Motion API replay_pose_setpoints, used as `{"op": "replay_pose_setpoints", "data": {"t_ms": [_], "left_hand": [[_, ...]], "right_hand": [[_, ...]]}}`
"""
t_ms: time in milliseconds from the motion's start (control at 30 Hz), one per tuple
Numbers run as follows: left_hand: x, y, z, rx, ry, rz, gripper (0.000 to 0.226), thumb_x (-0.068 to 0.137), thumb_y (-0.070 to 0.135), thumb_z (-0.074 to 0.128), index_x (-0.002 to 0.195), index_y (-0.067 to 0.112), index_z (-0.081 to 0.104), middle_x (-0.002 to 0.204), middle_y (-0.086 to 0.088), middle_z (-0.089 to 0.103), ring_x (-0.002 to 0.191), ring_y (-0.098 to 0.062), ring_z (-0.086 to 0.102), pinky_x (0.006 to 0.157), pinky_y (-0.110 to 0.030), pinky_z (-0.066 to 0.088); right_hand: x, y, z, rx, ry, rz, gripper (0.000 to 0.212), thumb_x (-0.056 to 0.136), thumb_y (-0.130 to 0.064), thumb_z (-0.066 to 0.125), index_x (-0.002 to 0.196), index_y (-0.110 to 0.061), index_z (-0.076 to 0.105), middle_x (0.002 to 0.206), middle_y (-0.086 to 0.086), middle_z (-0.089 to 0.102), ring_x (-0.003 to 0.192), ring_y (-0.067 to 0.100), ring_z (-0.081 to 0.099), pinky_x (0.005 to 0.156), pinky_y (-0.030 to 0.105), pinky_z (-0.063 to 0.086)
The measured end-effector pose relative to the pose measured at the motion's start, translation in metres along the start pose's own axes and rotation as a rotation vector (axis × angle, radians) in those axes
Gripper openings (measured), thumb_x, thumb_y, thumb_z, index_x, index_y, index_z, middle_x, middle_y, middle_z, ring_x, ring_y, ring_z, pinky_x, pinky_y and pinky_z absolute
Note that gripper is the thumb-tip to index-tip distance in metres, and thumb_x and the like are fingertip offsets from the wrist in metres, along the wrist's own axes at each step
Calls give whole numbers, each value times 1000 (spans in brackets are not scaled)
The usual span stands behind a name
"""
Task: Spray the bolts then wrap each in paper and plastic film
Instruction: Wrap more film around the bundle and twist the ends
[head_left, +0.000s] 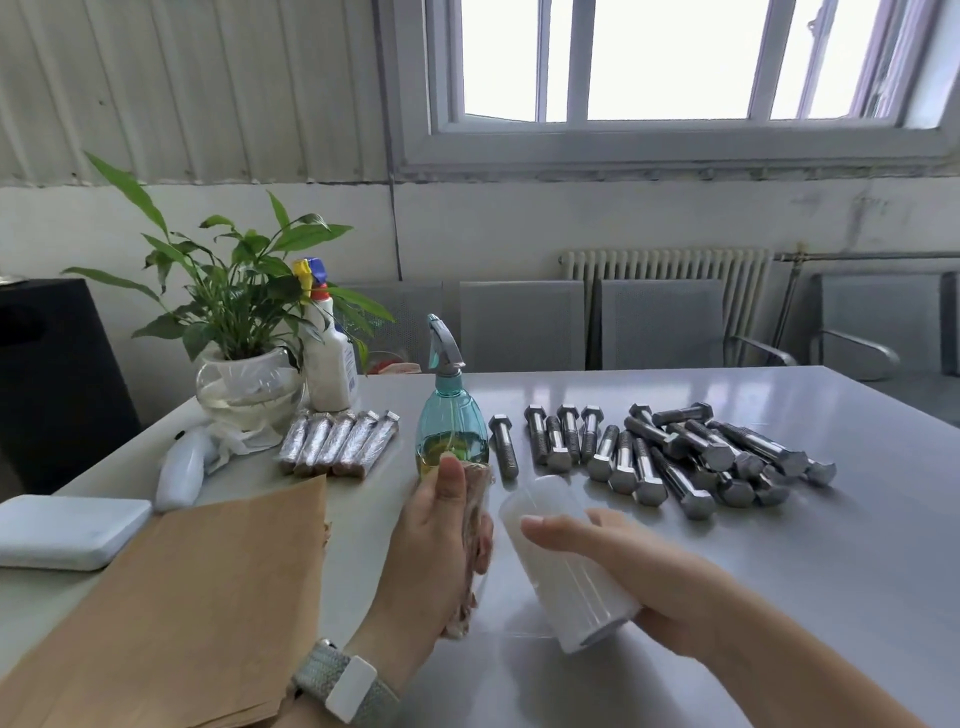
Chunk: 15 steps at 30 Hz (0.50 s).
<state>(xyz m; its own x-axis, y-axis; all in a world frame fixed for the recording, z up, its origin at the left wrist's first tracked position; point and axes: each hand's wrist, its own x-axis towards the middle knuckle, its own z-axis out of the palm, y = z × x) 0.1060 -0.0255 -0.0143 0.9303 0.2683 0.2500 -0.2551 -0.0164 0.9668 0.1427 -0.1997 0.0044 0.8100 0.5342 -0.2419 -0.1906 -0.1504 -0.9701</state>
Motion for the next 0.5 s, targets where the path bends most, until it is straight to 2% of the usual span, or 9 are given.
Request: {"op": "replay_pose_setpoints", "data": {"t_ms": [67, 133, 233, 300, 400, 500], "left_hand": [[0, -2, 1, 64, -28, 10, 65, 85, 70, 30, 95, 12, 60, 63, -3, 61, 52, -13, 54, 47, -20, 44], [-1, -3, 2, 115, -84, 24, 61, 86, 70, 27, 91, 18, 59, 66, -2, 66, 54, -12, 58, 47, -20, 46], [-4, -4, 5, 157, -149, 41, 53, 85, 72, 27, 84, 31, 60, 69, -5, 70, 56, -14, 64, 49, -19, 50], [-4, -2, 6, 116, -190, 28, 48, 88, 70, 28, 82, 34, 60, 68, -9, 69, 53, -18, 63, 46, -20, 48], [-3, -2, 6, 39, -217, 1, 46, 85, 71, 35, 84, 34, 61, 65, -9, 66, 48, -19, 55, 47, -23, 45], [-3, -3, 8, -47, -196, -66, 48, 82, 73, 41, 81, 30, 63, 64, -8, 60, 48, -17, 50, 43, -23, 41]], "right_hand": [[3, -2, -4, -5, 3, 12, 72, 59, -39, 85, 115, -2, 59, 82, 11, 68, 73, 26, 68, 67, 36, 56], [5, -5, -7, 24, -23, 25, 67, 65, -32, 85, 116, 1, 58, 83, 16, 68, 75, 33, 69, 69, 42, 59], [5, -5, -11, -28, -57, 32, 52, 70, -33, 85, 106, 0, 68, 90, 21, 71, 77, 33, 69, 75, 48, 60], [5, -4, -12, -48, -46, 47, 61, 72, -38, 86, 113, 2, 64, 94, 22, 70, 80, 32, 69, 76, 48, 59], [7, -3, -13, -20, -25, 61, 72, 68, -47, 84, 116, 0, 58, 84, 14, 70, 76, 30, 69, 69, 42, 58], [9, -2, -15, 84, 3, 91, 75, 65, -56, 78, 118, -5, 62, 86, 15, 71, 75, 30, 68, 80, 44, 56]]}}
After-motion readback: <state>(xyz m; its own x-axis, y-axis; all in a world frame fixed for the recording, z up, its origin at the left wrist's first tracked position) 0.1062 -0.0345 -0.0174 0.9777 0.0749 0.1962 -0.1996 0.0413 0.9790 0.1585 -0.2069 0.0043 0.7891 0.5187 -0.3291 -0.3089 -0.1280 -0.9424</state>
